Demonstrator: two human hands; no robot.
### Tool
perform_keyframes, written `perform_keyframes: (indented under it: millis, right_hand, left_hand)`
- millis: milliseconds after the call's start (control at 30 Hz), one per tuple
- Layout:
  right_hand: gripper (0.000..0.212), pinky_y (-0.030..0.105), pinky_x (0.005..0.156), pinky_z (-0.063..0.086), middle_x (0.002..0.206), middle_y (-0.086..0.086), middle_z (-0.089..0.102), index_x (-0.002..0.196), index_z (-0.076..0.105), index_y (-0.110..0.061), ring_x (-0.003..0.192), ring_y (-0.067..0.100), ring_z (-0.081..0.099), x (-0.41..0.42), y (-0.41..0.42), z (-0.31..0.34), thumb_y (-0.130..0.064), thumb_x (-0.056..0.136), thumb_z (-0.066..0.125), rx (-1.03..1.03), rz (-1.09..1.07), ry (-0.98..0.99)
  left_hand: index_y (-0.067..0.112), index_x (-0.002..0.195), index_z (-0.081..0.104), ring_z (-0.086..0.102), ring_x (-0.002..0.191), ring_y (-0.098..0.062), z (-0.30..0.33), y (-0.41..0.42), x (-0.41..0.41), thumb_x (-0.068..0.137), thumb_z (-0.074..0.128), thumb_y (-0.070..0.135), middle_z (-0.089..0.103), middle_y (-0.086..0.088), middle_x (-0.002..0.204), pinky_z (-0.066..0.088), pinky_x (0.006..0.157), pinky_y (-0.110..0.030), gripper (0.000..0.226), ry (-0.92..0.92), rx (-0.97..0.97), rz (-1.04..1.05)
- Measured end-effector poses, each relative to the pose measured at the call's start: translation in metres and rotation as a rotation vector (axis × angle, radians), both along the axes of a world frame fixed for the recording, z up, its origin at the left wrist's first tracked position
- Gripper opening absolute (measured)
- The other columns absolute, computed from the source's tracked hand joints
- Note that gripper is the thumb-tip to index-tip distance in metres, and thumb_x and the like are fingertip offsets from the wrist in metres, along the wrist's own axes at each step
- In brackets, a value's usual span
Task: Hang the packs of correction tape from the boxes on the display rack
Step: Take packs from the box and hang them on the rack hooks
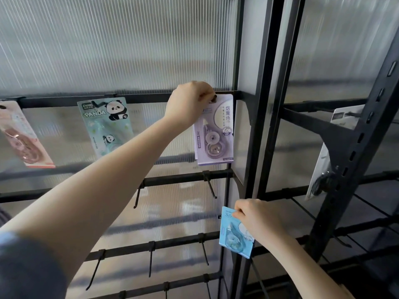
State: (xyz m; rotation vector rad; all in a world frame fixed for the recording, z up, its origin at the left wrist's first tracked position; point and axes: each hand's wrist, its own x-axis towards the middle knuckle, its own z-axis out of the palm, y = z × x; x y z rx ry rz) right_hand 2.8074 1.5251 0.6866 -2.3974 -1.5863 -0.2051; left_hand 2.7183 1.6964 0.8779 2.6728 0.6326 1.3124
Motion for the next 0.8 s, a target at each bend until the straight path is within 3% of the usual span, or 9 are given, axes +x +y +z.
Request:
perform_keyframes:
  millis: [300,433,500,667,800]
  right_hand:
    - [0.033,0.012,0.044,0.026,0.096,0.0,0.068,0.068,0.038,-0.021,0.072,0.01,0.062,0.0,0.002,-0.004,-0.036,0.096,0.044,-0.019,0.012,0.023]
    - [0.029,0.011,0.044,0.029,0.099,-0.002,0.069,0.073,0.043,-0.02,0.067,0.006,0.058,-0.003,0.003,-0.005,-0.039,0.096,0.044,-0.036,0.016,0.009]
    - [0.034,0.011,0.045,0.03,0.099,-0.003,0.069,0.066,0.036,-0.024,0.064,0.005,0.054,-0.006,0.004,-0.007,-0.04,0.095,0.045,-0.033,0.017,0.005]
    - [0.026,0.019,0.057,0.047,0.097,-0.004,0.069,0.075,0.045,-0.022,0.071,0.008,0.062,-0.017,0.007,-0.01,-0.039,0.094,0.047,-0.014,0.01,-0.002]
    - [0.026,0.011,0.046,0.032,0.097,-0.005,0.068,0.078,0.046,-0.02,0.066,0.006,0.057,-0.03,0.013,-0.007,-0.038,0.095,0.046,0.002,0.058,-0.003]
  left_hand:
    - [0.016,0.092,0.069,0.06,0.086,-0.026,-0.004,0.006,0.005,0.089,0.051,0.021,0.064,-0.005,0.099,0.048,0.074,-0.034,0.019,-0.04,0.01,0.057]
    - [0.013,0.104,0.067,0.06,0.09,-0.025,-0.01,0.006,-0.002,0.092,0.051,0.021,0.063,-0.007,0.105,0.048,0.077,-0.035,0.021,-0.05,0.041,0.028]
    - [0.013,0.106,0.065,0.06,0.089,-0.026,-0.014,0.006,-0.007,0.091,0.054,0.019,0.061,-0.007,0.105,0.048,0.074,-0.034,0.02,-0.057,0.064,0.017]
    - [0.011,0.115,0.06,0.054,0.103,-0.026,-0.018,0.008,-0.03,0.087,0.06,0.016,0.055,-0.008,0.113,0.04,0.083,-0.029,0.028,-0.013,0.114,0.026]
    - [0.011,0.118,0.058,0.047,0.112,-0.028,-0.027,0.006,-0.059,0.087,0.061,0.018,0.054,-0.01,0.118,0.034,0.089,-0.027,0.032,-0.007,0.145,0.069]
